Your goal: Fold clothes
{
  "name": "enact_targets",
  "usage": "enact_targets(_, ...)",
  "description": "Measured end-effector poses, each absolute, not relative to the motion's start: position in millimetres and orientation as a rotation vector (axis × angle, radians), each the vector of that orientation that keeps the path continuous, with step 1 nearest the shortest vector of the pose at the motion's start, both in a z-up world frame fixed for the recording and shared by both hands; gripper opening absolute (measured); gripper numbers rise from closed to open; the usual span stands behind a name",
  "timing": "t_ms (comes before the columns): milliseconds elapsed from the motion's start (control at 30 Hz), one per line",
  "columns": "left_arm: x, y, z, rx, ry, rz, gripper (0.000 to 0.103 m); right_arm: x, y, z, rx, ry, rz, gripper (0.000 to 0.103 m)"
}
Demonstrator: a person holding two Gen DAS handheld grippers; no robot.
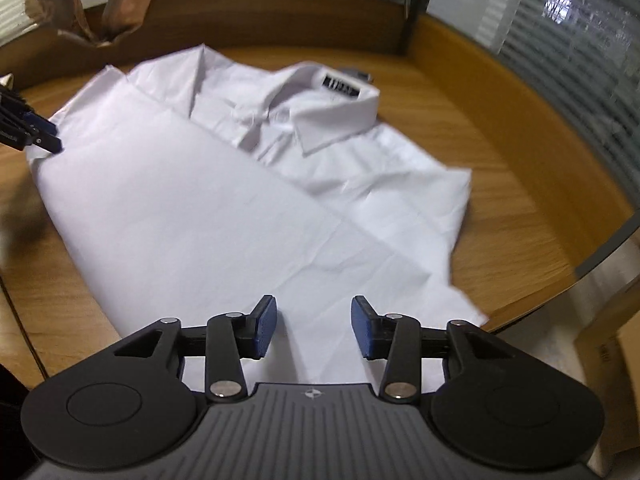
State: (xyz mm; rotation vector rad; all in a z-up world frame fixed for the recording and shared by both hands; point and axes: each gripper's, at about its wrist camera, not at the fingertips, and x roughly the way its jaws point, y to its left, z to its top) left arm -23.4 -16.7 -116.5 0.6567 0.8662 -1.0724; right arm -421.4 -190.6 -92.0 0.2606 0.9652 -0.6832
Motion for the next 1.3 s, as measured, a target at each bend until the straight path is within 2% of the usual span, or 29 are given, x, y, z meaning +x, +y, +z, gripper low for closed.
enact_targets(133, -3, -3, -119, 0.524, 0.949, -0.993, 0.038, -427, -203, -109, 0.334, 0.984, -0.688, 0.057)
enact_targets(200, -1, 0, -119, 0.507, 0.961, -0.974, 0.035, -434, -204, -98, 0.336, 0.955, -0.718, 0.057)
enact_targets(367, 0, 2, -116, 0.479, 0.967, -0.94, 0.034, -459, -208, -77, 0.35, 0.915, -0.745, 0.057)
enact_targets(567, -20, 0, -98, 0.443, 0.899, -0.942, 0.043, -488, -229, -83, 0.426, 0.97, -0.728, 0.058)
enact_targets(667, -42, 1, -84, 0.443, 0.832, -0.979, 0.052, -502, -244, -94, 0.536, 0.972, -0.709, 0.067)
enact_targets(800, -78, -6, -71, 0.501, 0.738, -1.078, 0.059, -513, -261, -112, 0.651, 0.964, -0.658, 0.074)
enact_targets(900, -108, -15, -66, 0.555, 0.69, -1.149, 0.06, -515, -267, -123, 0.686, 0.97, -0.627, 0.078)
enact_targets(1033, -147, -24, -63, 0.56, 0.671, -1.236, 0.062, -516, -272, -134, 0.764, 0.958, -0.564, 0.078)
enact_targets(1167, -187, -35, -67, 0.581, 0.649, -1.321, 0.066, -518, -277, -144, 0.84, 0.945, -0.5, 0.077)
enact_targets(1267, -211, -44, -69, 0.601, 0.641, -1.347, 0.067, -519, -281, -152, 0.897, 0.934, -0.451, 0.064)
enact_targets(1300, -218, -47, -70, 0.601, 0.646, -1.349, 0.068, -519, -283, -154, 0.915, 0.931, -0.436, 0.053)
